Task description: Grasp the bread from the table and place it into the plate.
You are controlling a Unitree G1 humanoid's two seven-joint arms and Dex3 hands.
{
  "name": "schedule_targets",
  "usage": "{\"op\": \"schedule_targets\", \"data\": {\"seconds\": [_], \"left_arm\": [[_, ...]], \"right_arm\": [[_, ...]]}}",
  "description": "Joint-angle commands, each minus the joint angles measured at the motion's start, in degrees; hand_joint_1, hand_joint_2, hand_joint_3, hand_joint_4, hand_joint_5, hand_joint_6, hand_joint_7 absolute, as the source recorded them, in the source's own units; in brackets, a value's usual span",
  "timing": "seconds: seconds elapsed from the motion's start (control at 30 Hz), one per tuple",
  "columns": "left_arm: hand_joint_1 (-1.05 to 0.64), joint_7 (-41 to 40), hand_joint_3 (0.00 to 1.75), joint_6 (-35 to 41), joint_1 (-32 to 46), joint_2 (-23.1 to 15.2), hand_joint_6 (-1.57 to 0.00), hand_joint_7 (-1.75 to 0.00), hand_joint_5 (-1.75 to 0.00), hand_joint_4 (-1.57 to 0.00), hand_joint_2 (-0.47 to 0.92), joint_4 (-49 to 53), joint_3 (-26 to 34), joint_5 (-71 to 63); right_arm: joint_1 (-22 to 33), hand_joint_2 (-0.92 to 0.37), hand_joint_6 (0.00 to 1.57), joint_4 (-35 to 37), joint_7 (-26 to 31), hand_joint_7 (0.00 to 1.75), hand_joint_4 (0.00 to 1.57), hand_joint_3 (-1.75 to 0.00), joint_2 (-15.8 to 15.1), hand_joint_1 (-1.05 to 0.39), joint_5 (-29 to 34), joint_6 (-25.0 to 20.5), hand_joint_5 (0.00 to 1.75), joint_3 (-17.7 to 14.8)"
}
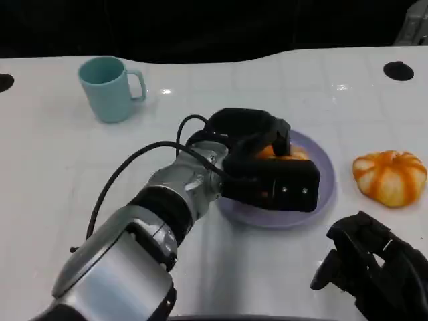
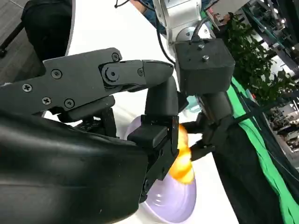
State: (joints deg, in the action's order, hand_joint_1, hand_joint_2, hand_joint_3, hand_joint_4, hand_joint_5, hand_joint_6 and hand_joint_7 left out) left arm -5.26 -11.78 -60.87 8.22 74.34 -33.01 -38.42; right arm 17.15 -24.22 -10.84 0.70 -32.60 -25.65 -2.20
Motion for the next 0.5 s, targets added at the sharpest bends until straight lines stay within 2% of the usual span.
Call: {"op": "schedule_targets", "data": {"seconds": [0.03,0.07,0.13,0.27,0.33,0.5], "left_arm": [[-0.37,4.7,0.16,-0.2,-2.1,-1.0,-0.6,-0.15,-0.86,-0.46,0.92,-0.1,-0.2,0.0],[-0.39,5.9,0.19,-0.1,-2.2,-1.2,-0.58,-0.09,-0.57,-0.49,0.92,-0.1,-0.7,-0.4],[-0.5,7.5,0.23,0.1,-2.5,-1.5,-0.43,-0.02,-0.24,-0.41,0.92,-0.1,-1.3,-0.9],[-0.57,9.4,0.25,0.7,-2.9,-1.8,-0.33,0.0,-0.12,-0.34,0.92,-0.2,-2.2,-1.7],[-0.73,10.7,0.31,1.1,-3.3,-2.1,-0.23,0.0,-0.05,-0.21,0.92,-0.3,-2.7,-2.2],[-0.86,12.9,0.4,1.5,-3.9,-2.9,-0.16,0.0,-0.01,-0.11,0.92,-0.6,-3.4,-2.5]], "right_arm": [[0.3,-0.92,0.55,-0.6,0.0,1.41,0.59,-0.28,-0.5,-0.48,0.1,0.5,1.69,-0.3],[0.2,-0.92,0.55,-0.6,0.1,1.41,0.58,-0.28,-0.5,-0.48,0.1,0.5,1.69,-0.3],[0.1,-0.92,0.55,-0.6,0.1,1.41,0.58,-0.28,-0.5,-0.48,0.2,0.5,1.69,-0.3],[0.0,-0.92,0.54,-0.5,0.1,1.41,0.58,-0.28,-0.6,-0.47,0.1,0.4,1.69,-0.4],[-0.1,-0.92,0.55,-0.4,0.0,1.41,0.58,-0.27,-0.7,-0.49,0.0,0.3,1.69,-0.6],[-0.2,-0.92,0.55,-0.3,0.0,1.42,0.58,-0.27,-0.9,-0.48,-0.2,0.2,1.7,-0.8]]}}
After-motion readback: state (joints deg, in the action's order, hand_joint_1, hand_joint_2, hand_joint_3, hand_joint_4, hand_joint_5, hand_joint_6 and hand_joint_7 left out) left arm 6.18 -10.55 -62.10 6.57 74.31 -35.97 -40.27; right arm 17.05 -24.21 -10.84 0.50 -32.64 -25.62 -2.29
